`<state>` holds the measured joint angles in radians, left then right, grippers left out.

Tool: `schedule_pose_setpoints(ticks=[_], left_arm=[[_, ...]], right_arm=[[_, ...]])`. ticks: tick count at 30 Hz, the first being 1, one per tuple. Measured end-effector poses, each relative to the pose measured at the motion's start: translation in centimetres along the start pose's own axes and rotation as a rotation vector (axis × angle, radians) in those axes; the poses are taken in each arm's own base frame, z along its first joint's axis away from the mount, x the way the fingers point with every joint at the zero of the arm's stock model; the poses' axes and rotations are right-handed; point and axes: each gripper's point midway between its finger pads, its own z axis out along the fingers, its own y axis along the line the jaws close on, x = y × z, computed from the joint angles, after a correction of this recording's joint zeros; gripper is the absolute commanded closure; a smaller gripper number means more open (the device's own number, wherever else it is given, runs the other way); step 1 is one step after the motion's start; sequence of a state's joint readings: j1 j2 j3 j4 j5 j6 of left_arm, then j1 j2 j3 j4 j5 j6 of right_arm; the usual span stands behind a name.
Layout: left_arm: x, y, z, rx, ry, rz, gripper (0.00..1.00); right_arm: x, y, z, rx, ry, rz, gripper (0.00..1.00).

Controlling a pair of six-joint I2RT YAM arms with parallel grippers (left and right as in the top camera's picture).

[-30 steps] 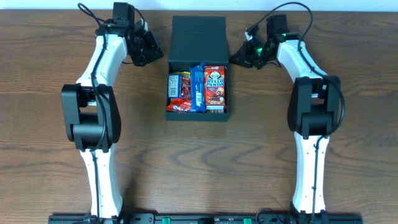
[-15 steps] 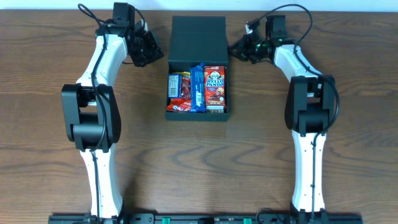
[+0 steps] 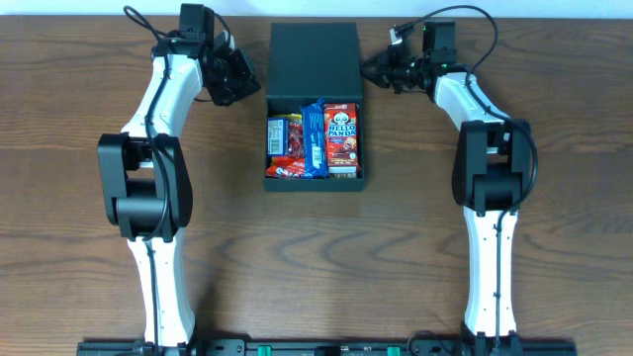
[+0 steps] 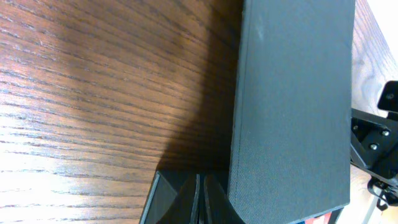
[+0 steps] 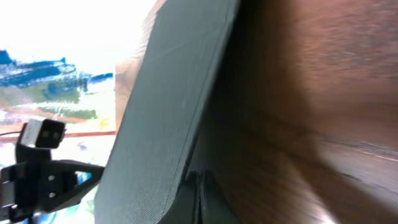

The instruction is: Pack container

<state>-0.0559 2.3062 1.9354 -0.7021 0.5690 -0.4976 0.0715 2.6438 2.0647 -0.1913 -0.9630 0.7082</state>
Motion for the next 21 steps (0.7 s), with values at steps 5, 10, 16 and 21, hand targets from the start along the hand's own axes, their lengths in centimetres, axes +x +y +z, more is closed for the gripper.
schedule_pose_setpoints(ticks=[5, 10, 16, 21], left_arm=[[-0.7, 0.0, -0.2, 0.011, -0.022, 0.002, 0.94], [-2.4, 0.3, -0.8, 0.032, -0.074, -0.019, 0.94], [-3.6, 1.0, -1.3, 0.02, -0.114, -0.054, 0.94], [-5.0, 0.4, -0.7, 0.06, -0.162, -0.058, 0.94]], right_arm=[[0.0, 1.3, -0.1, -0.061, 0.017, -0.03, 0.99], [0.2, 2.7, -0.2, -0.131, 0.042, -0.074, 0.99], [0.6, 4.1, -0.4, -0.197, 0.073, -0.116, 0.99], [1.0, 5.3, -0.8, -0.26, 0.102, -0.167, 0.99]])
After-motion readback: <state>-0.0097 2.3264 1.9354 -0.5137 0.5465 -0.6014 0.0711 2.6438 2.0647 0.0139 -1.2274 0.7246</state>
